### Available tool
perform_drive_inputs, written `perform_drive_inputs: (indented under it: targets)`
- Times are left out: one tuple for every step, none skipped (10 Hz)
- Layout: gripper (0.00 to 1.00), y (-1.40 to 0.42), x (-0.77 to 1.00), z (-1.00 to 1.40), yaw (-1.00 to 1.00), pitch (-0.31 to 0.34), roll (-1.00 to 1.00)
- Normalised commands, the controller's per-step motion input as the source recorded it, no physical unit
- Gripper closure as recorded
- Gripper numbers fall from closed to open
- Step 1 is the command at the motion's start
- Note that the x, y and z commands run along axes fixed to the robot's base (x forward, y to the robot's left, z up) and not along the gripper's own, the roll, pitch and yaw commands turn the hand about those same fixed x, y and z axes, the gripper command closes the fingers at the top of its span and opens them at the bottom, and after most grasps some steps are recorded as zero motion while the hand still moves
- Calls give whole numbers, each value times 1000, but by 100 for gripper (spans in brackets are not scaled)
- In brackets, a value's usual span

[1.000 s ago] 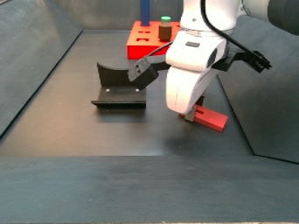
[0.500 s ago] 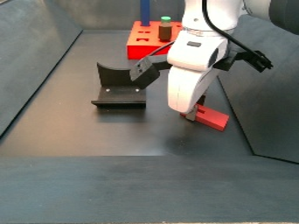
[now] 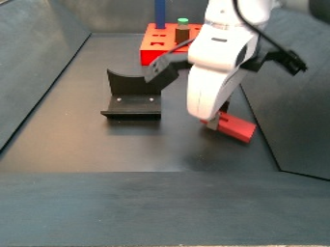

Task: Pick up the double-square object. Move up. Rotate the double-square object. Place the double-square object on the fixture. Regrasp the double-square object. Move to above the board. Insert the double-square object.
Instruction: Move up, then rotate the double-square object.

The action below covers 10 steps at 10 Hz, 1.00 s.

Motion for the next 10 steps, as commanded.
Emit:
perform_drive_inputs:
  targets:
    - [100,0,-6,593,24,71,23]
    - [100,2,-6,416,6,87,47]
    - [100,3,-14,232,-3,80,74]
    - [100,-337,338,833,0,0,0]
    - [100,-333,343,771,0,-7,11]
    - [100,-213,222,613,21,64,25]
    - [100,-100,111,427,27,85,54]
    - [100,-73,63,284,31,87,74]
    - [100,-56,45,193,33,88,88]
    - [100,0,0,0,-1000,0,0]
